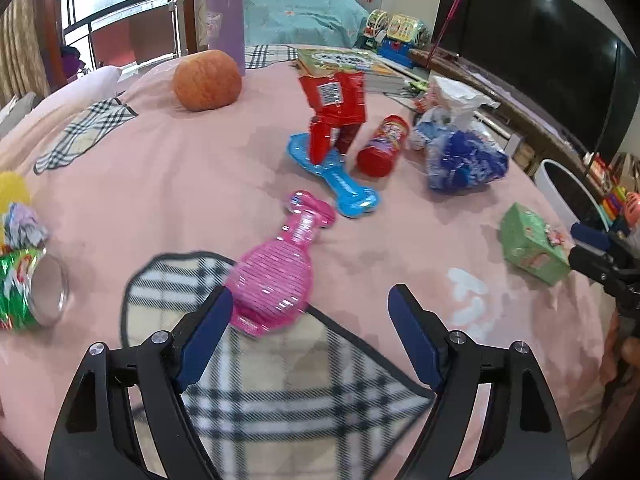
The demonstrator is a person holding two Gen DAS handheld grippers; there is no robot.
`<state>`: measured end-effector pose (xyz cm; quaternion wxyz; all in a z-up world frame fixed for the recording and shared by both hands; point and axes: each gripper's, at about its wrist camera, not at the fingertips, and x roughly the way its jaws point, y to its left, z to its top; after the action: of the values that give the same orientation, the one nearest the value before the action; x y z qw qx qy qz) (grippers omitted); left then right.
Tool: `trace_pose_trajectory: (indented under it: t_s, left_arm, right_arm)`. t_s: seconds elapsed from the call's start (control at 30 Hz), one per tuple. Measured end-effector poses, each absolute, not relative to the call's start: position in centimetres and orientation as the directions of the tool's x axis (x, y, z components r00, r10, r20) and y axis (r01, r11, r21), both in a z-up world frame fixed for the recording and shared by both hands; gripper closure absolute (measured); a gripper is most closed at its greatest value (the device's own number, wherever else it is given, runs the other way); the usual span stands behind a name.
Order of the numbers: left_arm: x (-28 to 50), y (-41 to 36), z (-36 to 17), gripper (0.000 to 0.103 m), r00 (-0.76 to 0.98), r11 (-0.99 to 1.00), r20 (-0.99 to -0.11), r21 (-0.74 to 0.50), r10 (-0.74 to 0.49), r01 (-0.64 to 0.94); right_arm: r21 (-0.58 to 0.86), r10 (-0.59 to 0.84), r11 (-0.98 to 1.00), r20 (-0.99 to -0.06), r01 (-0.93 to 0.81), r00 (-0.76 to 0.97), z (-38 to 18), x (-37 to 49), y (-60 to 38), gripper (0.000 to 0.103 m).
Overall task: Collect trash
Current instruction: 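Grasp the pink candy packet with left tool while right tool grasps green milk carton, then carry both items over the bin and open both tools to drop them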
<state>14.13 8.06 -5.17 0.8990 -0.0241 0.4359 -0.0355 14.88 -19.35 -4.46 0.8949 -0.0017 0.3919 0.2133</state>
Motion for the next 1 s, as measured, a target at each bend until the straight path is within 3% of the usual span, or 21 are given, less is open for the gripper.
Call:
trace_pose_trajectory:
  t_s: [0.27,0.37,0.47,0.53,0.57,0.8,1.0]
  left_arm:
    - [16.0,8.1,-7.2,0.021,0.566,0.997,-0.824,0.032,-0.010,0.064]
    - [16.1,8.3,-7.4,0.021,0.570,0.998,-0.822,0.021,-0.018,0.061]
    - [16.1,8.2,-7.3,0.035,0.575,0.997,-0.818,0.008,-0.036,0.074]
    - [15.9,7.6,-7.1,0.049,0.579,0.995,-0.814,0.013,-0.044,0.095]
    - [15.7,7.2,-7.0,0.058,0.581,0.994,-0.812,0.016,-0.050,0.108]
    - [14.5,4.0,-6.6,0.058,0.582,0.983,-0.802,-0.029,-0.132,0.183]
    - [13.3,-0.2,-5.9,0.058,0.578,0.960,-0.784,-0.078,-0.225,0.269]
  right_arm:
    - [0.120,0.393,0.881,-0.724,-0.457,0.566,-5.2,16.8,-17.5,0.008]
    - [0.094,0.375,0.879,-0.740,-0.467,0.558,-5.8,17.1,-16.9,0.008]
    - [0.077,0.356,0.883,-0.752,-0.463,0.554,-6.4,17.1,-16.6,0.011]
    - [0.080,0.348,0.891,-0.754,-0.447,0.557,-6.8,16.9,-16.8,0.020]
    - [0.089,0.344,0.896,-0.758,-0.435,0.554,-6.9,16.9,-16.9,0.031]
    - [0.132,0.333,0.925,-0.737,-0.357,0.589,-6.4,15.2,-18.6,0.046]
    - [0.177,0.323,0.942,-0.708,-0.285,0.628,-5.4,13.5,-20.6,0.047]
